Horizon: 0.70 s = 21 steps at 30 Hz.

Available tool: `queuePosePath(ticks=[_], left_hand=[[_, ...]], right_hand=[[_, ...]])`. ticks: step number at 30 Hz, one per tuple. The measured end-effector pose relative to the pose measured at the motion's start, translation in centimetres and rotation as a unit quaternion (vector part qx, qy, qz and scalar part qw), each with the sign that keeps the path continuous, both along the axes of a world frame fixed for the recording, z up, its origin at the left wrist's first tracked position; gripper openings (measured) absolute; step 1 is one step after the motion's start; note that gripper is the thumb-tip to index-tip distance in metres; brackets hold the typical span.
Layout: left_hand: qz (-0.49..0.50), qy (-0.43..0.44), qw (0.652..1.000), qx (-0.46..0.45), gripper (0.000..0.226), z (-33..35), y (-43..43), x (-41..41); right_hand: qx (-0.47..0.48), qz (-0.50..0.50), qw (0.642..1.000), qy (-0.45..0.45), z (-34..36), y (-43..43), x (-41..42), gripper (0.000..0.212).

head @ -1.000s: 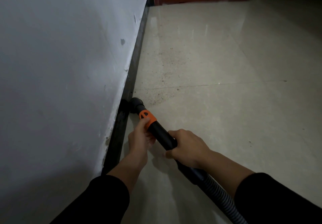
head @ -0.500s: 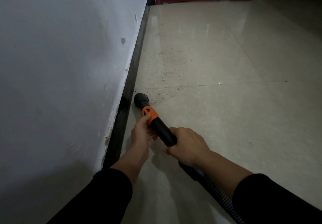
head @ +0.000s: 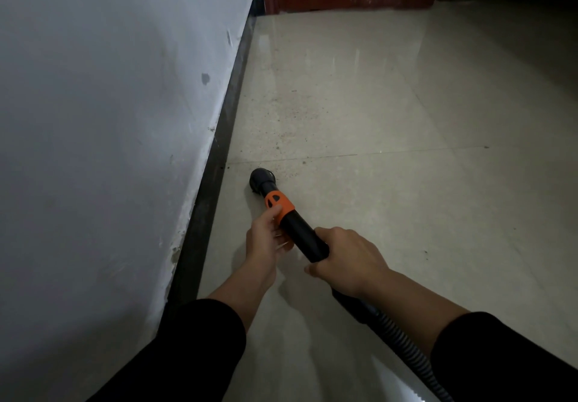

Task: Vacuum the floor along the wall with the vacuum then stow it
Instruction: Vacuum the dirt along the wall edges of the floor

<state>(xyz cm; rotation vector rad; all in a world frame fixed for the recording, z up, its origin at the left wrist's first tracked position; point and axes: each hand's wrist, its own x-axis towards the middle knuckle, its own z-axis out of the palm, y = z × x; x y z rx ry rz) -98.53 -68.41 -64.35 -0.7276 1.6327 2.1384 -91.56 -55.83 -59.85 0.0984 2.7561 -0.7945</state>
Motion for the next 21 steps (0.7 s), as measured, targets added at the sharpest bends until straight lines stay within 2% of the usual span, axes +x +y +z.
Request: queuePosePath(ticks=[5, 13, 21], left_hand=[[-0.003, 0.002, 1.000, 0.004, 0.032, 0.2, 1.3, -0.1], [-0.019, 0.008, 1.000, 0.015, 0.017, -0.3, 2.4, -0.6], [-0.024, 0.016, 0.999, 0.028, 0.018, -0.3, 4.2, -1.1]], right_hand=[[0.001, -0.013, 1.000, 0.000, 0.0, 1.0, 0.0, 0.018], [-0.001, -0.026, 1.000, 0.007, -0.8, 2.1, -0.5, 0.018], [-0.010, -0.046, 0.999, 0.010, -1.0, 3.4, -0.9, 0.017]])
